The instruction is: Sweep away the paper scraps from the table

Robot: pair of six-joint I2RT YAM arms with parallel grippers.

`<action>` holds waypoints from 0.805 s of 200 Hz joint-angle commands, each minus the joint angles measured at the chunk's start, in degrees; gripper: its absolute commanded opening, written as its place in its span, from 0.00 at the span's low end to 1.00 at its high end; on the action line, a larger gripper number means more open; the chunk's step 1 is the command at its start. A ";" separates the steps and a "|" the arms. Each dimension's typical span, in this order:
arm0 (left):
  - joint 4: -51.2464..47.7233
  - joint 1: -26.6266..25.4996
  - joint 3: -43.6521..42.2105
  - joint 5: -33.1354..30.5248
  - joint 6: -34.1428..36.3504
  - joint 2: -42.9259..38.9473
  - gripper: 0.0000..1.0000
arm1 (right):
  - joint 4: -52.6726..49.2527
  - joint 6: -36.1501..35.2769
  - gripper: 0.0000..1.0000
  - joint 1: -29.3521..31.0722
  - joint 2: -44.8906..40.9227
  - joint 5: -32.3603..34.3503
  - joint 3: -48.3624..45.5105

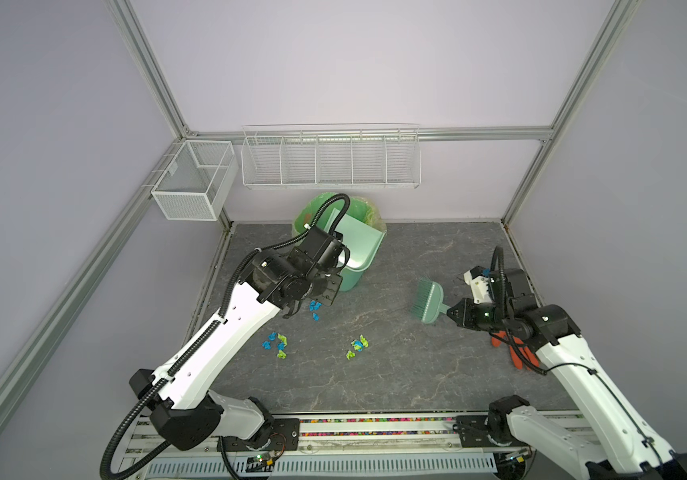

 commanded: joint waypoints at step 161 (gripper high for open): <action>7.55 -0.62 -15.94 9.15 -5.84 -1.95 0.00 | 5.95 4.51 0.07 13.93 8.71 -1.84 5.20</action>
